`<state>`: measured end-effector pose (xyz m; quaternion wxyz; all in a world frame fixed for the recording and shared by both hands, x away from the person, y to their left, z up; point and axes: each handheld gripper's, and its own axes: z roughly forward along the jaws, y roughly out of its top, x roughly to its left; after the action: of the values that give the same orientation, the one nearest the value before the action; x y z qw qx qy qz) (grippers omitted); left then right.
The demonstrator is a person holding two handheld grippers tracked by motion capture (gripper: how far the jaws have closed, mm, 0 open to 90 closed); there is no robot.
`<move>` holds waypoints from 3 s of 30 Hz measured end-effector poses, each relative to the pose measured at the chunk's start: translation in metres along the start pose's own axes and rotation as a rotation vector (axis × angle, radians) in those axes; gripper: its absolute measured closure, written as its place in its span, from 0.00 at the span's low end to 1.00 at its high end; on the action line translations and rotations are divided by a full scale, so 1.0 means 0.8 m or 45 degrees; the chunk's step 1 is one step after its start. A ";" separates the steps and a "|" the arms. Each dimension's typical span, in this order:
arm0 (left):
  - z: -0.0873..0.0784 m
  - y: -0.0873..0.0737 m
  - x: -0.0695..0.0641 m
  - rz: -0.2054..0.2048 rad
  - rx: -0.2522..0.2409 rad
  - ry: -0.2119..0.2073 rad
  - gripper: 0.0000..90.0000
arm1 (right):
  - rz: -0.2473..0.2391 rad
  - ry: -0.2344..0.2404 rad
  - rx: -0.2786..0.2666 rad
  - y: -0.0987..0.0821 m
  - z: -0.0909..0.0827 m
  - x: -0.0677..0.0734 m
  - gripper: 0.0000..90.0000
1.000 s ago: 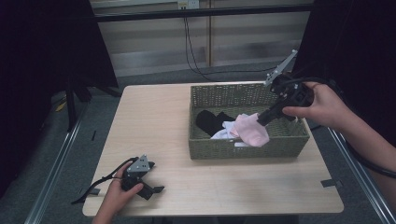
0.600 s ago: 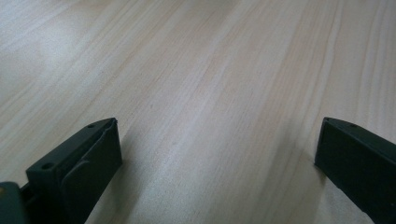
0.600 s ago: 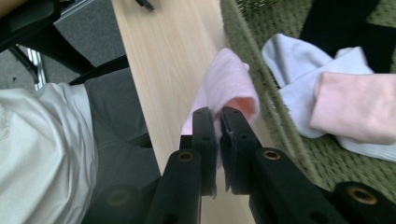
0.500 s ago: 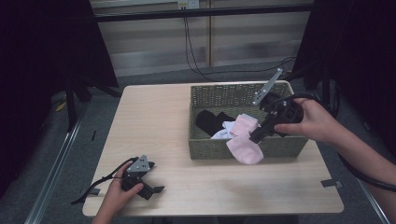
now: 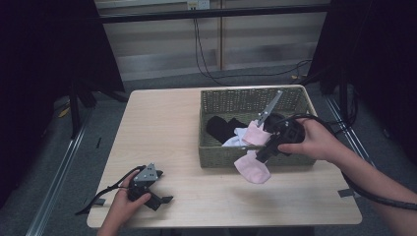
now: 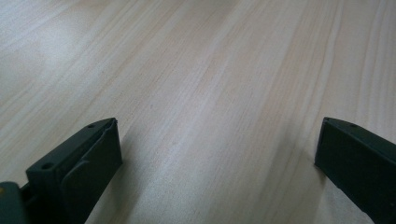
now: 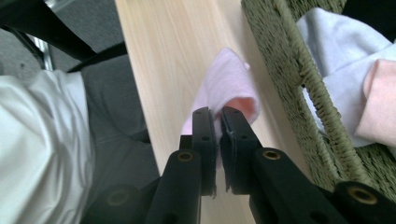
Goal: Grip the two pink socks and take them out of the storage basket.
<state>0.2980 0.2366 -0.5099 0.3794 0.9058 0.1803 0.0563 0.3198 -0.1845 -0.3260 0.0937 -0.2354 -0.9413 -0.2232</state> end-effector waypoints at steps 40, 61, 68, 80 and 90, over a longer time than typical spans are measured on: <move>0.000 0.000 0.000 0.000 0.000 0.000 0.00 | 0.104 -0.140 -0.062 -0.013 -0.004 -0.040 0.63; 0.000 0.000 0.000 0.002 0.001 -0.001 0.00 | 0.404 -0.339 -0.079 -0.011 0.012 -0.144 0.40; 0.000 0.000 0.000 0.003 0.000 0.000 0.00 | 0.484 -0.336 -0.088 -0.023 0.027 -0.172 0.38; 0.000 0.000 0.000 0.003 0.000 0.000 0.00 | 0.542 -0.300 -0.096 -0.025 0.054 -0.198 0.39; 0.000 0.000 0.000 0.003 0.001 0.000 0.00 | 0.508 -0.214 -0.022 -0.023 0.074 -0.202 0.88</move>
<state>0.2981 0.2366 -0.5098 0.3791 0.9060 0.1794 0.0568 0.4473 -0.2364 -0.4304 0.0551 -0.4357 -0.8786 -0.1877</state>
